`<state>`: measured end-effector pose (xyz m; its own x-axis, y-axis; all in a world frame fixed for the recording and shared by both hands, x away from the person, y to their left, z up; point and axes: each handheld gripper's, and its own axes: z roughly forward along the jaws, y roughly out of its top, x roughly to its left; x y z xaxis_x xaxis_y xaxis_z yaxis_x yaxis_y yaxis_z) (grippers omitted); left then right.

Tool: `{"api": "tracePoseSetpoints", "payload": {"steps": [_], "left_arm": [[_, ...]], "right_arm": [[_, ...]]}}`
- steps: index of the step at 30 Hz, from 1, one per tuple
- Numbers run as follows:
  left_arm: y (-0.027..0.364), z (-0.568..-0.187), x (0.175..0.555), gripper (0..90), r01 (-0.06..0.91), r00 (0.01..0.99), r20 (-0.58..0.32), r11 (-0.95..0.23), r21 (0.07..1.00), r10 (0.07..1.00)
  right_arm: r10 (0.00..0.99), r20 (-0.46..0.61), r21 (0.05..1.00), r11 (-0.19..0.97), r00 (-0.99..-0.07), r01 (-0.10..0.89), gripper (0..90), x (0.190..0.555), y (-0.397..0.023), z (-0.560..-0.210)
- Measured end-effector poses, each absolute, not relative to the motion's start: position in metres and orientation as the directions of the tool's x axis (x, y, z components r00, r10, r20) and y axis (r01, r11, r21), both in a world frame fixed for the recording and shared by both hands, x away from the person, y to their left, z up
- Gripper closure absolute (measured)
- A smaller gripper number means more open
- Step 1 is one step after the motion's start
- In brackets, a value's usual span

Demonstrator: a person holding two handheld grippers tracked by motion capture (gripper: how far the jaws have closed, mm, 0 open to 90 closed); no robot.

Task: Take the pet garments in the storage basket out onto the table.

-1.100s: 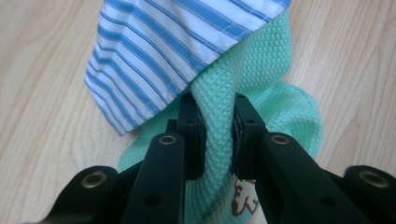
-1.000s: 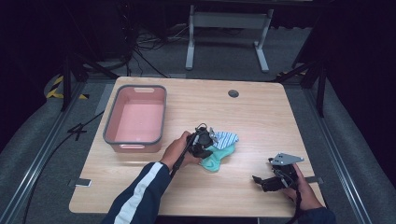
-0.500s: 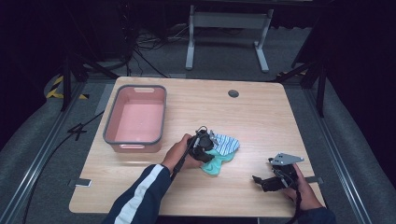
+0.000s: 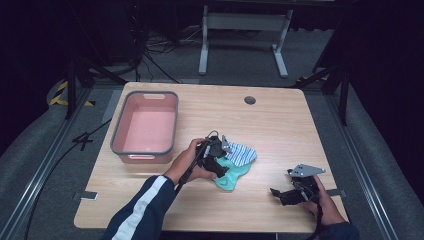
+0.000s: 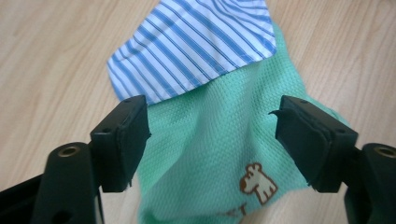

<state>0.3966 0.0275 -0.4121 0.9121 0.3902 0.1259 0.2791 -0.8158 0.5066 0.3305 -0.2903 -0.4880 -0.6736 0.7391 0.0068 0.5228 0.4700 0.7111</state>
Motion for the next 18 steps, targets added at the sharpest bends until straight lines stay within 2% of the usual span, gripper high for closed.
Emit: {"api": "tracePoseSetpoints", "payload": {"steps": [4,13,18], "left_arm": [[0.039,-0.400,0.387,27.5,0.258,0.908,0.154,-0.812,0.523,0.389],[0.063,-0.389,0.370,23.8,0.224,0.918,0.174,-0.828,0.515,0.356],[0.080,-0.387,0.359,21.3,0.212,0.911,0.214,-0.846,0.489,0.352]], "right_arm": [[0.739,0.007,0.711,0.470,-0.673,0.523,0.6,0.331,-0.290,-0.488],[0.739,0.007,0.711,0.470,-0.674,0.523,0.6,0.331,-0.290,-0.488],[0.739,0.007,0.711,0.470,-0.674,0.523,0.6,0.331,-0.290,-0.488]]}}
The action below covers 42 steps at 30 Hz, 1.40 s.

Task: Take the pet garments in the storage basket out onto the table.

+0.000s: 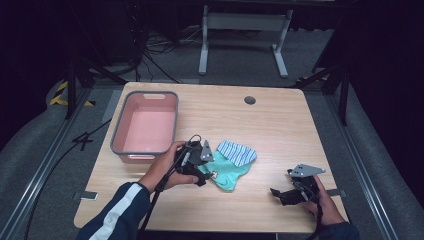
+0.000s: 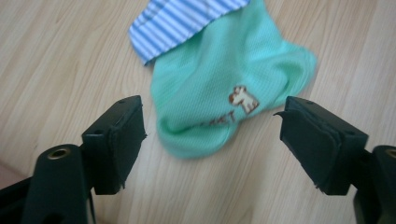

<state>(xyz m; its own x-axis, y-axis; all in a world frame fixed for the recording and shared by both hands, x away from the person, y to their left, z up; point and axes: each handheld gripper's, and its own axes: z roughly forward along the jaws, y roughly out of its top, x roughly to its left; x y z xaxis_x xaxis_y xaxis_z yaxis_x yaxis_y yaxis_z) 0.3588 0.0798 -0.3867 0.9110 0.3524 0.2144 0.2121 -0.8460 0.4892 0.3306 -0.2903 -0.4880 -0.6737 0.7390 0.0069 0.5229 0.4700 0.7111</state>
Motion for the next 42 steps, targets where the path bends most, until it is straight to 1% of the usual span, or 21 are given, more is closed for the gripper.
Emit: {"api": "tracePoseSetpoints", "payload": {"steps": [2,8,12,14,22,25,31,33,35,42], "left_arm": [[0.086,-0.386,0.355,20.5,0.209,0.912,0.222,-0.858,0.470,0.344],[0.101,-0.389,0.341,18.5,0.178,0.919,0.238,-0.868,0.463,0.315],[0.115,-0.392,0.334,17.6,0.167,0.916,0.245,-0.857,0.487,0.318],[0.123,-0.394,0.332,17.9,0.175,0.913,0.244,-0.854,0.490,0.327],[0.157,-0.409,0.323,19.4,0.222,0.902,0.247,-0.871,0.439,0.355],[0.170,-0.413,0.319,19.9,0.235,0.896,0.251,-0.870,0.433,0.367],[0.200,-0.424,0.315,18.6,0.282,0.865,0.271,-0.855,0.436,0.423],[0.211,-0.428,0.315,18.9,0.318,0.848,0.251,-0.828,0.461,0.466],[0.221,-0.434,0.313,18.5,0.342,0.837,0.242,-0.815,0.469,0.490],[0.243,-0.442,0.309,17.6,0.372,0.822,0.214,-0.782,0.500,0.527]], "right_arm": [[0.739,0.007,0.711,0.470,-0.674,0.523,0.6,0.331,-0.290,-0.488],[0.739,0.007,0.711,0.470,-0.674,0.523,0.6,0.331,-0.290,-0.488],[0.739,0.007,0.711,0.470,-0.674,0.523,0.6,0.331,-0.290,-0.488],[0.739,0.007,0.711,0.470,-0.674,0.523,0.6,0.331,-0.290,-0.488],[0.739,0.007,0.711,0.470,-0.674,0.523,0.6,0.331,-0.290,-0.488],[0.739,0.007,0.711,0.470,-0.674,0.523,0.6,0.331,-0.290,-0.488],[0.739,0.007,0.711,0.470,-0.673,0.523,0.6,0.331,-0.290,-0.488],[0.739,0.007,0.711,0.470,-0.673,0.523,0.6,0.331,-0.290,-0.488],[0.739,0.007,0.711,0.470,-0.673,0.523,0.6,0.331,-0.290,-0.488],[0.739,0.007,0.711,0.470,-0.674,0.523,0.6,0.331,-0.290,-0.488]]}}
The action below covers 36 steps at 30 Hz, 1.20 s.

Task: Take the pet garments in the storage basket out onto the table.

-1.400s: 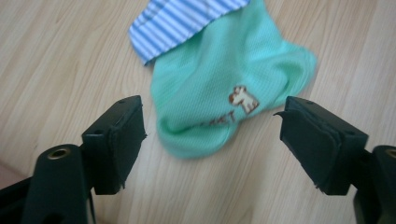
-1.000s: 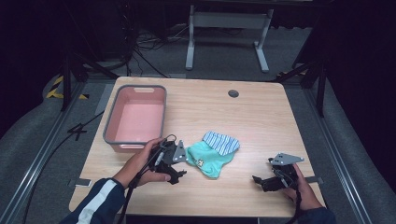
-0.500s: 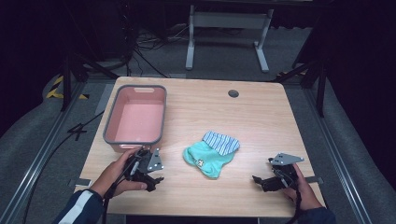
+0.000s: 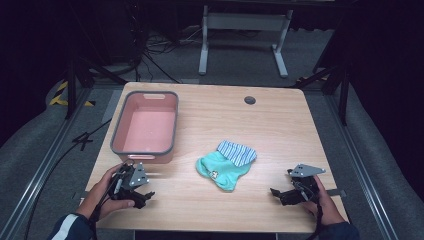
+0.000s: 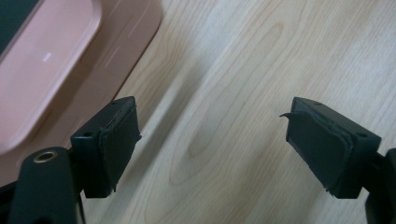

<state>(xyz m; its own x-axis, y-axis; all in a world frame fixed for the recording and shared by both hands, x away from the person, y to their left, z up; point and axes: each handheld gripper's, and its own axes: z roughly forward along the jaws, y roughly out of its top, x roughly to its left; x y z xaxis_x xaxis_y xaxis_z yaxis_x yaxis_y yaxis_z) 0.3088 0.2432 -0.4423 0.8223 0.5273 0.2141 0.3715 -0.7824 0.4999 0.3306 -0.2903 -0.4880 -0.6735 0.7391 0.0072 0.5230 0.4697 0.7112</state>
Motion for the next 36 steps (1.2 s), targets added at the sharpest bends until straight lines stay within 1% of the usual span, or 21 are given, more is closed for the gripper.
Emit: {"api": "tracePoseSetpoints", "payload": {"steps": [4,9,16,17,18,20,21,22,23,25,36], "left_arm": [[0.257,-0.448,0.308,17.7,0.396,0.808,0.180,-0.742,0.540,0.562],[0.273,-0.455,0.306,17.9,0.414,0.793,0.169,-0.721,0.555,0.585],[0.288,-0.464,0.308,17.1,0.442,0.786,0.117,-0.684,0.580,0.607],[0.291,-0.468,0.308,17.2,0.463,0.773,0.096,-0.661,0.590,0.627],[0.291,-0.468,0.308,16.5,0.463,0.773,0.096,-0.661,0.590,0.627],[0.298,-0.471,0.308,16.4,0.481,0.760,0.061,-0.623,0.617,0.647],[0.300,-0.473,0.307,16.4,0.495,0.752,0.036,-0.601,0.627,0.658],[0.303,-0.477,0.307,15.5,0.523,0.730,-0.004,-0.555,0.648,0.683],[0.303,-0.477,0.307,14.3,0.523,0.730,-0.004,-0.555,0.648,0.683],[0.307,-0.482,0.305,13.9,0.505,0.726,-0.012,-0.522,0.688,0.687],[0.306,-0.482,0.304,13.2,0.507,0.722,-0.009,-0.520,0.687,0.692]], "right_arm": [[0.739,0.007,0.711,0.470,-0.673,0.523,0.6,0.331,-0.290,-0.488],[0.739,0.007,0.711,0.469,-0.673,0.523,0.6,0.331,-0.290,-0.488],[0.739,0.007,0.711,0.470,-0.674,0.523,0.6,0.331,-0.290,-0.488],[0.739,0.007,0.711,0.469,-0.673,0.523,0.6,0.331,-0.290,-0.488],[0.739,0.007,0.711,0.469,-0.673,0.523,0.6,0.331,-0.290,-0.488],[0.739,0.007,0.711,0.470,-0.674,0.523,0.6,0.331,-0.290,-0.488],[0.739,0.007,0.711,0.470,-0.674,0.523,0.6,0.331,-0.290,-0.488],[0.739,0.007,0.711,0.470,-0.674,0.523,0.6,0.331,-0.290,-0.488],[0.739,0.007,0.711,0.470,-0.674,0.523,0.6,0.331,-0.290,-0.488],[0.739,0.007,0.711,0.470,-0.673,0.523,0.6,0.331,-0.290,-0.488],[0.740,0.006,0.711,0.470,-0.673,0.523,0.6,0.330,-0.290,-0.488]]}}
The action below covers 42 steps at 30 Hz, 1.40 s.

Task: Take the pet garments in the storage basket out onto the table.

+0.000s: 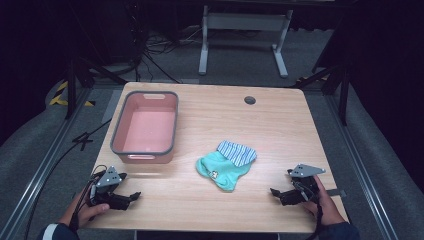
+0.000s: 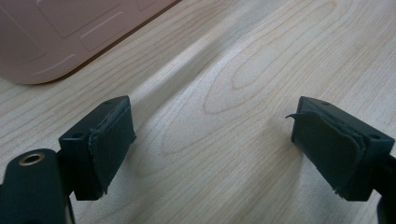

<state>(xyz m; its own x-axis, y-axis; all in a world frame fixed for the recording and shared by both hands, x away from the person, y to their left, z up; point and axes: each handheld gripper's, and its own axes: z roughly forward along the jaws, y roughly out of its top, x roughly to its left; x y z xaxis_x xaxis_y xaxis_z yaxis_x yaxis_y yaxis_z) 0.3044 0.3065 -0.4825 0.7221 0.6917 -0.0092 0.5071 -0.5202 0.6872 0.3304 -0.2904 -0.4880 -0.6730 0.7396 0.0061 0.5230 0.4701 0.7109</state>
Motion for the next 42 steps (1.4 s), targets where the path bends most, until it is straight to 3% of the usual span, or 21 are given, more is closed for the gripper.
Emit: {"api": "tracePoseSetpoints", "payload": {"steps": [42], "left_arm": [[0.3051,-0.4827,0.3062,10.6,0.513,0.722,-0.015,-0.521,0.683,0.691]], "right_arm": [[0.739,0.006,0.711,0.471,-0.674,0.523,0.6,0.3303,-0.2903,-0.4880]]}}
